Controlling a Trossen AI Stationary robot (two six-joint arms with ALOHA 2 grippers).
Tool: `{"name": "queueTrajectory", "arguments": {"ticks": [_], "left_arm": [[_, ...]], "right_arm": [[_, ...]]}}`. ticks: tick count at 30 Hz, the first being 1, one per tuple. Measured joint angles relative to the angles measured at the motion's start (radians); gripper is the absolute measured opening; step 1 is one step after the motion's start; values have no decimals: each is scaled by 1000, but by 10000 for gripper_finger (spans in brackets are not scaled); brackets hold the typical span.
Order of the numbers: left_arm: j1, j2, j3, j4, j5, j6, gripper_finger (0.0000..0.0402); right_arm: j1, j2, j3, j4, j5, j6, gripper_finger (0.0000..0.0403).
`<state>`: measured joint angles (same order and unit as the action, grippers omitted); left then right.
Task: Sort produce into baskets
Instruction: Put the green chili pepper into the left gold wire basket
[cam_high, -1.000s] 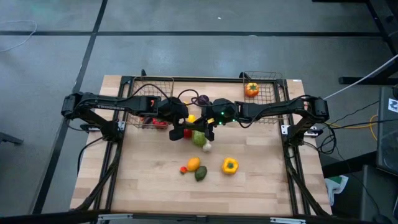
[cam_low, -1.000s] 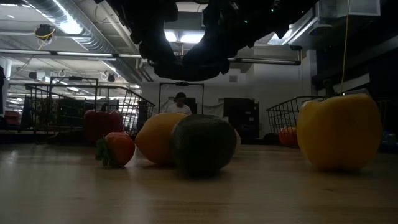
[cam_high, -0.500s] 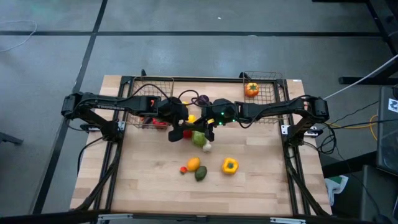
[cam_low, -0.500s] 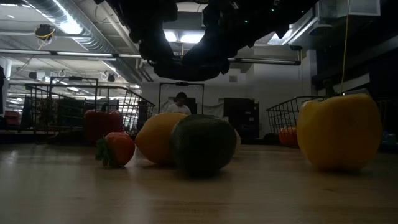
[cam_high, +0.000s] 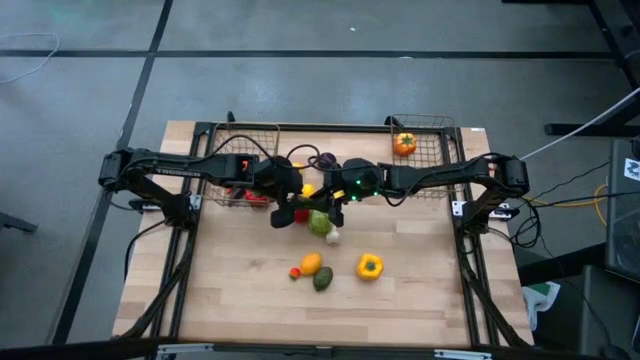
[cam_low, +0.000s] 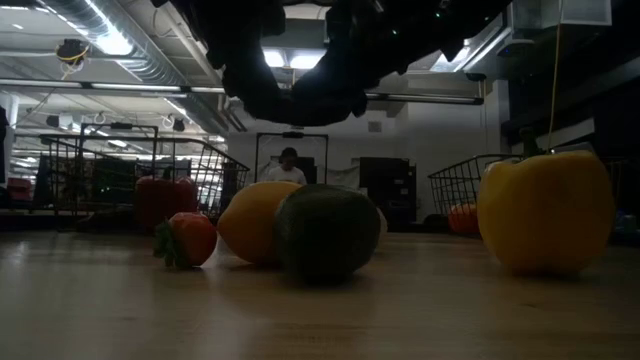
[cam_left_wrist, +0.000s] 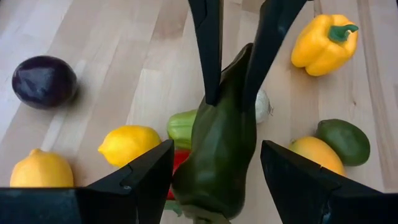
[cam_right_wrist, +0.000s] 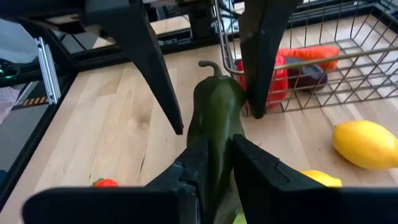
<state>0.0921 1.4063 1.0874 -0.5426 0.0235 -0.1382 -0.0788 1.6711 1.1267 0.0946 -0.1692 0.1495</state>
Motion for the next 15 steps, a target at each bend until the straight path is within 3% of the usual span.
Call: {"name": "queueTrajectory", "arguments": {"ticks": [11, 15], "left_arm": [[0, 0, 0, 0, 0, -12, 236], [0, 0, 0, 0, 1, -12, 214]], "right_arm": [[0, 0, 0, 20, 0, 1, 72], [0, 0, 0, 20, 0, 1, 72]]}}
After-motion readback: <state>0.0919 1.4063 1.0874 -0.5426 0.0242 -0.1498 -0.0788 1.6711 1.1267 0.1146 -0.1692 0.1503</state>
